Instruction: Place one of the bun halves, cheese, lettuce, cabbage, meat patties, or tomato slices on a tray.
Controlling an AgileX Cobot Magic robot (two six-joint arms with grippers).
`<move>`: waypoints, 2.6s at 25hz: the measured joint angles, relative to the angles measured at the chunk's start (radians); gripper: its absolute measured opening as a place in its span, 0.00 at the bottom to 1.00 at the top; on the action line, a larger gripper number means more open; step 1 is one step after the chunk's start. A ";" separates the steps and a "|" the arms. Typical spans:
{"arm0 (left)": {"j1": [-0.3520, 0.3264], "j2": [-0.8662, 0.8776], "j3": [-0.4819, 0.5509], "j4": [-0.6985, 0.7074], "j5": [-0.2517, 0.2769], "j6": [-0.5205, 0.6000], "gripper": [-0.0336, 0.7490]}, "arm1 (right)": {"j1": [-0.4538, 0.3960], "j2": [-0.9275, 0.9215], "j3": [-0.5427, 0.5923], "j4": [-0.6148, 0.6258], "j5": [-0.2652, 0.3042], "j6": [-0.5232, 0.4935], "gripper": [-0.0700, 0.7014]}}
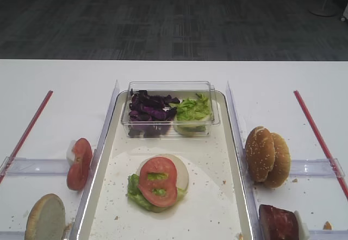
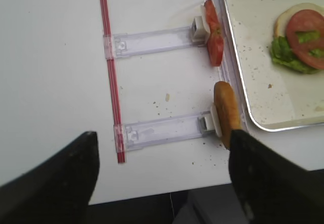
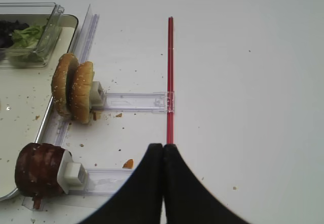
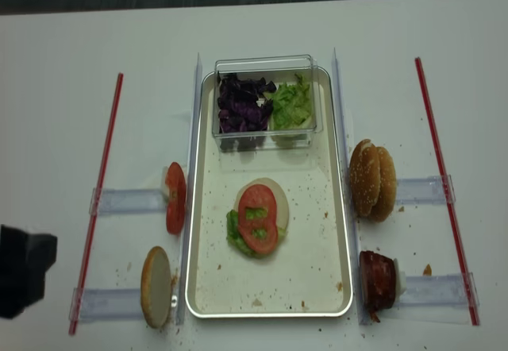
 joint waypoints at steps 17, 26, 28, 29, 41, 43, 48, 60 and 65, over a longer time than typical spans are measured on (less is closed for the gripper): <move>0.000 -0.525 0.267 -0.026 0.007 0.018 0.67 | 0.000 0.000 0.000 0.000 0.000 0.000 0.14; 0.000 -0.549 0.293 -0.026 -0.046 0.029 0.67 | 0.000 0.000 0.000 0.000 0.000 0.000 0.14; 0.000 -0.549 0.305 -0.026 -0.058 0.031 0.67 | 0.000 0.000 0.000 0.000 0.000 0.000 0.14; 0.000 -0.549 0.305 -0.026 -0.061 0.031 0.67 | 0.000 0.000 0.000 0.000 0.000 0.000 0.14; 0.000 -0.549 0.305 -0.026 -0.069 0.031 0.67 | 0.000 0.000 0.000 0.000 0.000 0.000 0.14; 0.000 -0.549 0.305 -0.026 -0.069 0.031 0.67 | 0.000 0.000 0.000 0.000 0.000 0.000 0.14; 0.000 -0.552 0.305 -0.026 -0.069 0.031 0.67 | 0.000 0.000 0.000 0.000 0.000 0.000 0.14; 0.077 -0.604 0.305 -0.026 -0.070 0.031 0.67 | 0.000 0.000 0.000 0.000 0.000 0.003 0.14; 0.079 -0.606 0.305 -0.026 -0.070 0.031 0.67 | 0.000 0.000 0.000 0.000 0.000 0.003 0.14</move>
